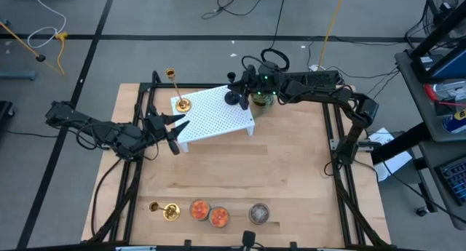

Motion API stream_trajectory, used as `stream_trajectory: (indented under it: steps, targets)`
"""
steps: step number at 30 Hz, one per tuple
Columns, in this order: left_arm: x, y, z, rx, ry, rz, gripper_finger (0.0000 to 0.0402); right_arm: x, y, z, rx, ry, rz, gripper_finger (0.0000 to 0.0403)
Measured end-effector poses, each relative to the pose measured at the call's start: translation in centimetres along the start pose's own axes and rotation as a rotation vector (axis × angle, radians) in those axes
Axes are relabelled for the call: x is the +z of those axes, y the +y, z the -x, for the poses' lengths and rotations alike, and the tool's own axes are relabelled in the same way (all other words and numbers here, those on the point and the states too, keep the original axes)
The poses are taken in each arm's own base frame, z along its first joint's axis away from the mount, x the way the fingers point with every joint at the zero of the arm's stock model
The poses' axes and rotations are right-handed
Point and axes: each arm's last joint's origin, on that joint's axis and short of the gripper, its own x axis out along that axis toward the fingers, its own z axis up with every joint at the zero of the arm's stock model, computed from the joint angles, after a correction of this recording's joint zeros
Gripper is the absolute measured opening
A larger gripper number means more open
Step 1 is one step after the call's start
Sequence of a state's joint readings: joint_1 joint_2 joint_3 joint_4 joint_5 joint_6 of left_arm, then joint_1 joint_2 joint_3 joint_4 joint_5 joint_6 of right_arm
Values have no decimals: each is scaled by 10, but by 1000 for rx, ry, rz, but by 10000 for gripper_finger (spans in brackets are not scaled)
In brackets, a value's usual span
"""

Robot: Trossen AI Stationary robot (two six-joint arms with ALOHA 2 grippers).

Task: Pick & Place candle stick holders
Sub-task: Put the black candle holder on the shelf

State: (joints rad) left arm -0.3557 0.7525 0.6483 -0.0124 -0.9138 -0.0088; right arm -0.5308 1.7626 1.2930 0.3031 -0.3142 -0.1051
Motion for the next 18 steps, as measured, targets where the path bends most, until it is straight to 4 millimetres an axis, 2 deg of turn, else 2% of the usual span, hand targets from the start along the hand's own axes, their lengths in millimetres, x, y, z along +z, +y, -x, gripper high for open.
stream_trajectory:
  steps: [12,18]
  targets:
    - [0,0,0,0,0,0,129,0,-1,0,-48,7,35,15]
    - [0,0,0,0,0,-1,129,-1,-2,0,-53,7,40,48]
